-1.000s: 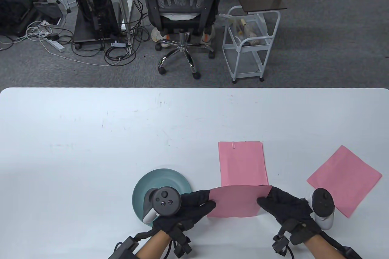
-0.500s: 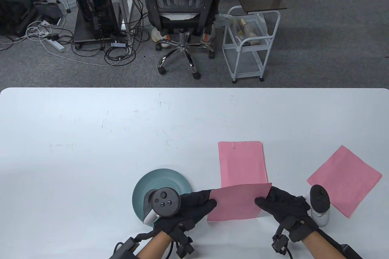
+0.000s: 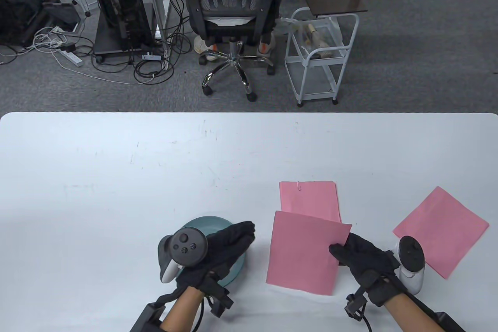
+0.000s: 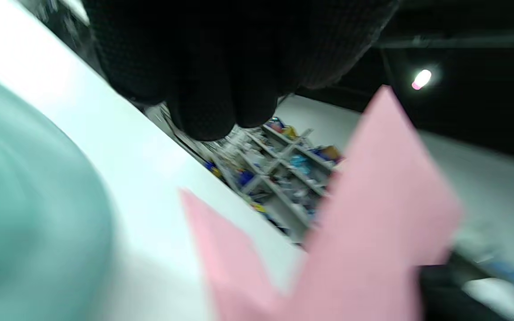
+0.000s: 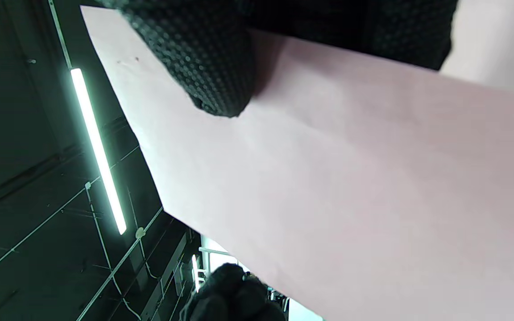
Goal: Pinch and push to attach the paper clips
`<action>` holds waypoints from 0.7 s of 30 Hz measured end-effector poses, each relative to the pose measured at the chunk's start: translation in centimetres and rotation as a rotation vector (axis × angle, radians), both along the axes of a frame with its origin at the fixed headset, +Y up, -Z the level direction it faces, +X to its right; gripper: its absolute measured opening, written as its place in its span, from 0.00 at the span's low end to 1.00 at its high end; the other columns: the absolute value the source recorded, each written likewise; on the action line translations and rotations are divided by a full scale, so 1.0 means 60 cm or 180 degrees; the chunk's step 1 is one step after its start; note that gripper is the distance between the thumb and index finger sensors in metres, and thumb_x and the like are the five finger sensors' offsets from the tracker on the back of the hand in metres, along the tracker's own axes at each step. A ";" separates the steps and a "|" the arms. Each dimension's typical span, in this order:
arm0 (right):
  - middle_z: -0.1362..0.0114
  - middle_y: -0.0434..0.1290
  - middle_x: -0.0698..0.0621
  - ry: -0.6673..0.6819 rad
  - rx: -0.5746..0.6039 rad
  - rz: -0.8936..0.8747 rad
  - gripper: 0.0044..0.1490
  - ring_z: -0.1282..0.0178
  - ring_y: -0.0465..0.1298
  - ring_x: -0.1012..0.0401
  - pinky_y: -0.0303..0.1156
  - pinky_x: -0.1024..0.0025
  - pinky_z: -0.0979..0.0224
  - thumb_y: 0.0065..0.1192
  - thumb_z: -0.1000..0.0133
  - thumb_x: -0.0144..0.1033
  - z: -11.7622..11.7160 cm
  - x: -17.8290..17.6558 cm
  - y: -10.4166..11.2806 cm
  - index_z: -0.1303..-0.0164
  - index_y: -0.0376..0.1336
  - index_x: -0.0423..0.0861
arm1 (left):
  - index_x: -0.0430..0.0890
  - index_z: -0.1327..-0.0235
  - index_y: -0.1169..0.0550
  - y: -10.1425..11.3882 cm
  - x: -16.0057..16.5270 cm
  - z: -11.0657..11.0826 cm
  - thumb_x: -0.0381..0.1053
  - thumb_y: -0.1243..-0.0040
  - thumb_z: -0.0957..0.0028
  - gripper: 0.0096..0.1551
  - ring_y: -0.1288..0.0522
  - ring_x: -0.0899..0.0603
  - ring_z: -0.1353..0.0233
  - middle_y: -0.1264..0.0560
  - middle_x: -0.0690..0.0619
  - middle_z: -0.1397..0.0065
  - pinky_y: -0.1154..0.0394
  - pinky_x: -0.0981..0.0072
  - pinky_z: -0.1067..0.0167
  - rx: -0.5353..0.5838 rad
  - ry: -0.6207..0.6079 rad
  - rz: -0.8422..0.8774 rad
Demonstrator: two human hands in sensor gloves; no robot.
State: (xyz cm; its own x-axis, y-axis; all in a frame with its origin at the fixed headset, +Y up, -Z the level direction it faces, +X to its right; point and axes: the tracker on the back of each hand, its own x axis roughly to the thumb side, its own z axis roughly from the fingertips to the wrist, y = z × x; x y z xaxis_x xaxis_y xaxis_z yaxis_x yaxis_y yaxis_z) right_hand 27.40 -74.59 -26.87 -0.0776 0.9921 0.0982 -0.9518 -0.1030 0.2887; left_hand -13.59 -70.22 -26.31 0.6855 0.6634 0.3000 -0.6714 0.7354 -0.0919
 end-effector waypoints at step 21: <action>0.36 0.80 0.45 -0.0050 -0.0070 -0.0060 0.23 0.42 0.82 0.51 0.77 0.55 0.42 0.69 0.39 0.32 -0.006 0.013 -0.002 0.33 0.69 0.44 | 0.57 0.29 0.23 -0.073 -0.014 -0.025 0.46 0.25 0.45 0.30 0.24 0.44 0.25 0.25 0.55 0.24 0.31 0.43 0.25 -0.0593 -0.0260 -0.3237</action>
State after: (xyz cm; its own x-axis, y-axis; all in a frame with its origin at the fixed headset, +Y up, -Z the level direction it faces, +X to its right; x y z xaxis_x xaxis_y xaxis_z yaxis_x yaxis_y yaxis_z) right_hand 28.20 -74.73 -27.23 -0.0602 0.9954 0.0751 -0.9580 -0.0787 0.2757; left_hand -14.44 -74.60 -27.80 0.9299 -0.1766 0.3228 0.2719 0.9208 -0.2796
